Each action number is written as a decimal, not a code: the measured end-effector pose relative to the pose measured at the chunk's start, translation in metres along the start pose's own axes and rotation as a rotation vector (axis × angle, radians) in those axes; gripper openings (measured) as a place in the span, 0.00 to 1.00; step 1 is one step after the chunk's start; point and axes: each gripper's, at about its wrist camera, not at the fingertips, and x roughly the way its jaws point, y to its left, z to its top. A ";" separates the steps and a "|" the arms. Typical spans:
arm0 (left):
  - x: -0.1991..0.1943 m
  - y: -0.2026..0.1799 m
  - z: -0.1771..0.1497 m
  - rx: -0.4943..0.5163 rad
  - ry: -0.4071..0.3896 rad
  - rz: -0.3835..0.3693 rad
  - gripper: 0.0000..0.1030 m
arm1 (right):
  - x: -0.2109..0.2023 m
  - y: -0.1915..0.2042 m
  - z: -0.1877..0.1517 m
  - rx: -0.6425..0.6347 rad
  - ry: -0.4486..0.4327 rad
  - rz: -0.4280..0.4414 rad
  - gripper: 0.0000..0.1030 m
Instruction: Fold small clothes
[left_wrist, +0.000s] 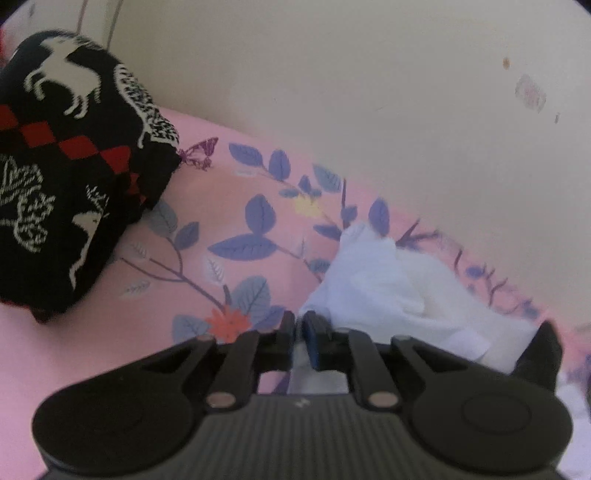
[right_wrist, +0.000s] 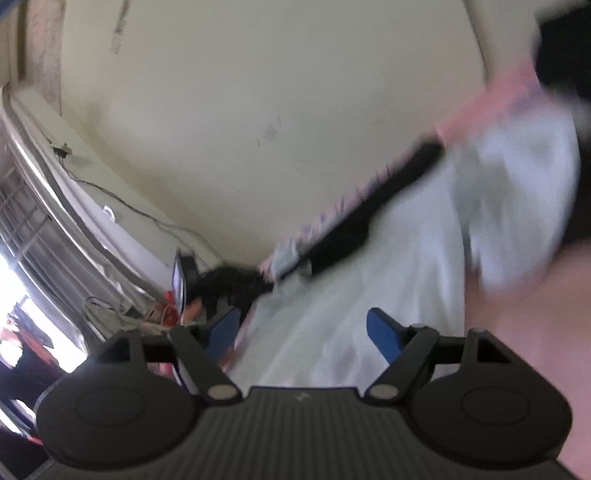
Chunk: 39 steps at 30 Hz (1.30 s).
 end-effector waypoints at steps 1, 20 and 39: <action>0.003 0.004 -0.001 -0.013 -0.006 -0.009 0.14 | 0.008 0.007 0.017 -0.051 -0.006 -0.078 0.71; 0.014 0.000 -0.008 0.085 -0.035 -0.023 0.14 | 0.162 -0.043 0.127 0.016 -0.060 -0.451 0.00; -0.049 -0.015 -0.027 0.230 -0.205 -0.214 0.21 | -0.204 -0.030 -0.025 0.185 -0.507 -0.888 0.87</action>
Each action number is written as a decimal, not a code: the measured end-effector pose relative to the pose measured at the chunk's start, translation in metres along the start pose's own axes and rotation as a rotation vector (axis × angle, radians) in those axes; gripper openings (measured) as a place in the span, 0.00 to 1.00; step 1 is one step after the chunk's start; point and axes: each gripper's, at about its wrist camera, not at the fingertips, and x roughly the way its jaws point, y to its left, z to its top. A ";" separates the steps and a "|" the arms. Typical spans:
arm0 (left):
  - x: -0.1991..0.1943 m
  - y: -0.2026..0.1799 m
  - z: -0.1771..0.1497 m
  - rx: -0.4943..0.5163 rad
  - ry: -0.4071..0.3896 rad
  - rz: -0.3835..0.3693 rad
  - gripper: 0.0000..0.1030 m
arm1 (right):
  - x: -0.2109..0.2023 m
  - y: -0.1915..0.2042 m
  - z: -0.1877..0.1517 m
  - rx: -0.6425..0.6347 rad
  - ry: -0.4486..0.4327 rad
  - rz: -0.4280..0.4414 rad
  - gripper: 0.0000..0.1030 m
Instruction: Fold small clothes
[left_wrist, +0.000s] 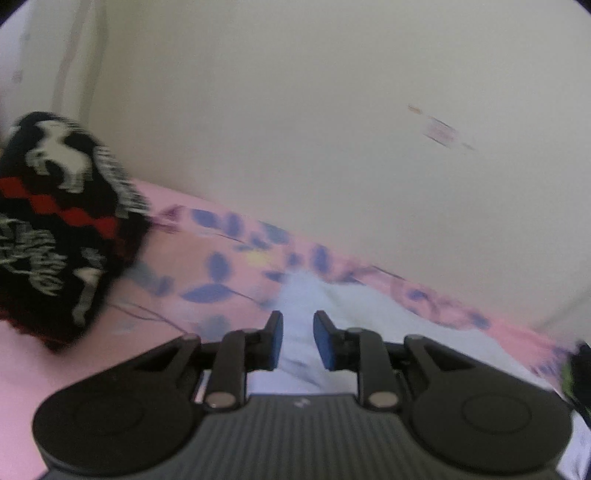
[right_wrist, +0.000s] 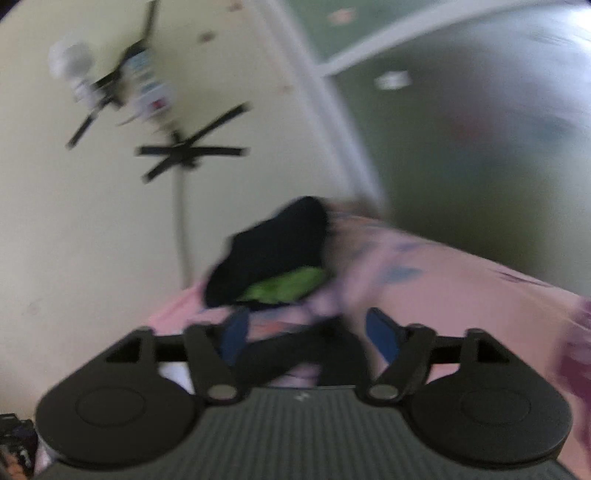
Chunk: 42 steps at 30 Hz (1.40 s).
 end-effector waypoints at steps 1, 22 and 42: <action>0.002 -0.008 -0.005 0.022 0.016 -0.032 0.21 | 0.003 -0.008 -0.006 0.024 0.010 -0.016 0.87; 0.012 0.021 0.003 -0.108 0.078 -0.055 0.21 | -0.017 0.229 0.107 -0.284 -0.195 0.346 0.03; 0.020 0.009 0.000 -0.025 0.076 -0.032 0.27 | 0.145 0.267 -0.032 -0.498 0.276 0.363 0.75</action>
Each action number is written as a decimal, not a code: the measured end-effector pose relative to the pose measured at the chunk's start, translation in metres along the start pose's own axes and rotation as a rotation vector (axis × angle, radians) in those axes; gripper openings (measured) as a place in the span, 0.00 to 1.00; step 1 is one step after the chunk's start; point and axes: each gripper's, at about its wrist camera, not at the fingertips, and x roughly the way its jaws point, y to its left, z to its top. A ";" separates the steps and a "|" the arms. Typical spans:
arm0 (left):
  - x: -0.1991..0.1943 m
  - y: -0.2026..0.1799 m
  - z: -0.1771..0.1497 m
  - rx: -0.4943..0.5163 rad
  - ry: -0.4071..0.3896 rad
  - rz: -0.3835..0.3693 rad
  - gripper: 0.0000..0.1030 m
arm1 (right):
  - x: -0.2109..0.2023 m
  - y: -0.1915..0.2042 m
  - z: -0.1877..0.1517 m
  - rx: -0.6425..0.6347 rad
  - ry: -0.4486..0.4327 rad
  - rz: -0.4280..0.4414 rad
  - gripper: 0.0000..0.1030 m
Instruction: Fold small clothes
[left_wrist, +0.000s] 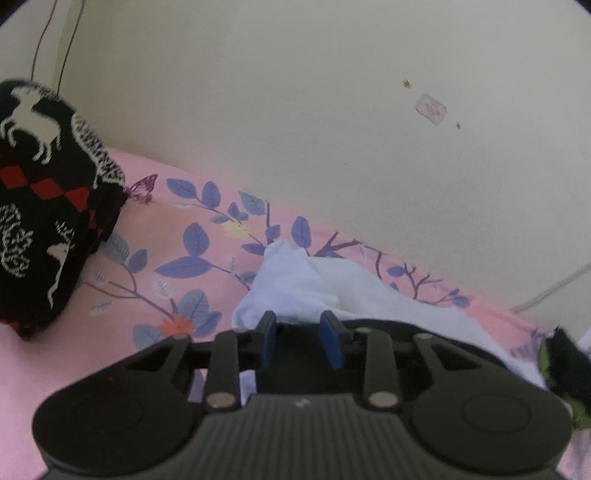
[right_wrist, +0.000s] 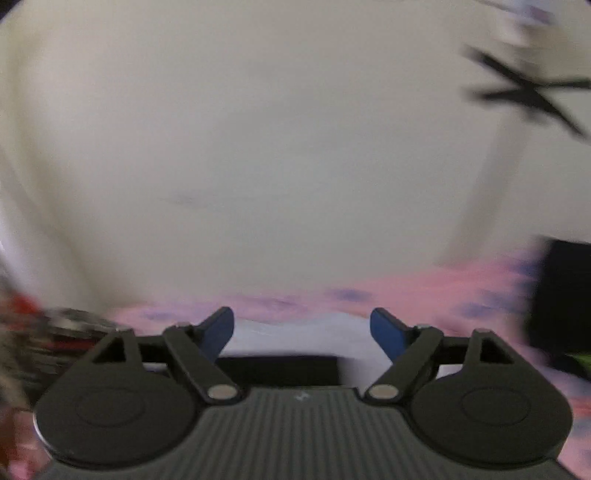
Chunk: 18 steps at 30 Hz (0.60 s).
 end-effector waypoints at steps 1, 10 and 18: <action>0.004 -0.004 -0.002 0.019 0.005 0.016 0.27 | 0.010 -0.013 -0.009 0.024 0.030 -0.034 0.76; 0.018 -0.010 -0.007 0.086 0.029 0.067 0.26 | 0.068 -0.040 -0.033 0.073 0.079 -0.110 0.00; 0.005 0.021 0.007 -0.032 0.010 0.006 0.25 | 0.025 -0.032 -0.042 0.056 -0.009 -0.062 0.62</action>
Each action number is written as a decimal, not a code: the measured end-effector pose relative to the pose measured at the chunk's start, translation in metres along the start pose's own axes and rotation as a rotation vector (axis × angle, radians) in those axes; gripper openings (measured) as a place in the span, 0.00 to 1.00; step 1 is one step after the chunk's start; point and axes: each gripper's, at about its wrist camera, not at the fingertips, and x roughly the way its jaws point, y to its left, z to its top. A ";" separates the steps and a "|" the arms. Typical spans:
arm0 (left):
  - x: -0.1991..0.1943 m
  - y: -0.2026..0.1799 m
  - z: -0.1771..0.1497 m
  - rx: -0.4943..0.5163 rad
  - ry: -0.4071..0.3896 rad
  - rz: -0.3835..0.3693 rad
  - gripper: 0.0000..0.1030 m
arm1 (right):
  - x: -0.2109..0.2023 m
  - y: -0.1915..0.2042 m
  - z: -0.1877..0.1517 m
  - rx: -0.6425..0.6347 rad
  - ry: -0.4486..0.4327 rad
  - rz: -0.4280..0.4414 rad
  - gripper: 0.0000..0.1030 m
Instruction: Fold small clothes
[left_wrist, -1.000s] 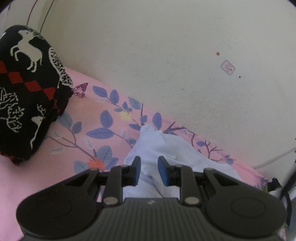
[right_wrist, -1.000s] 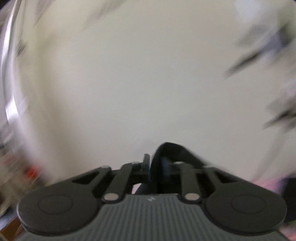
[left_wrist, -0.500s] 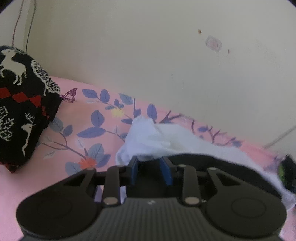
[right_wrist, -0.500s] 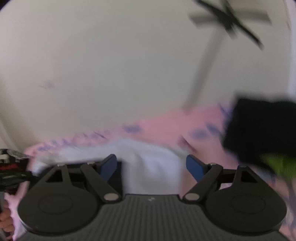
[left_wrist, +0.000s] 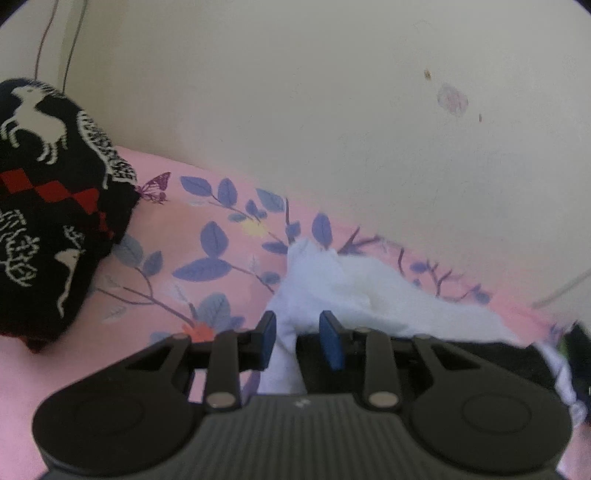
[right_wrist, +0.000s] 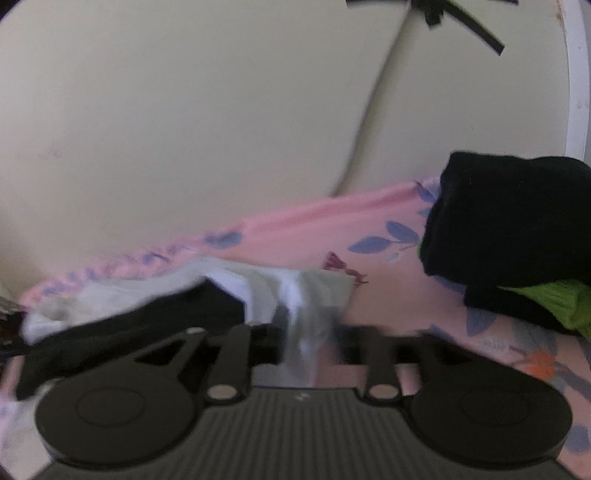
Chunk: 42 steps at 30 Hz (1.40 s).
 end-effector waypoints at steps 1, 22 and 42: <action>-0.004 0.002 0.002 -0.012 0.001 -0.016 0.24 | -0.010 0.002 -0.002 -0.006 -0.009 0.027 0.61; -0.023 -0.037 -0.006 0.197 -0.001 0.013 0.17 | -0.179 -0.015 -0.114 -0.105 0.011 0.150 0.46; -0.249 0.089 -0.183 0.142 0.136 0.079 0.40 | -0.224 -0.039 -0.215 -0.060 0.216 0.447 0.10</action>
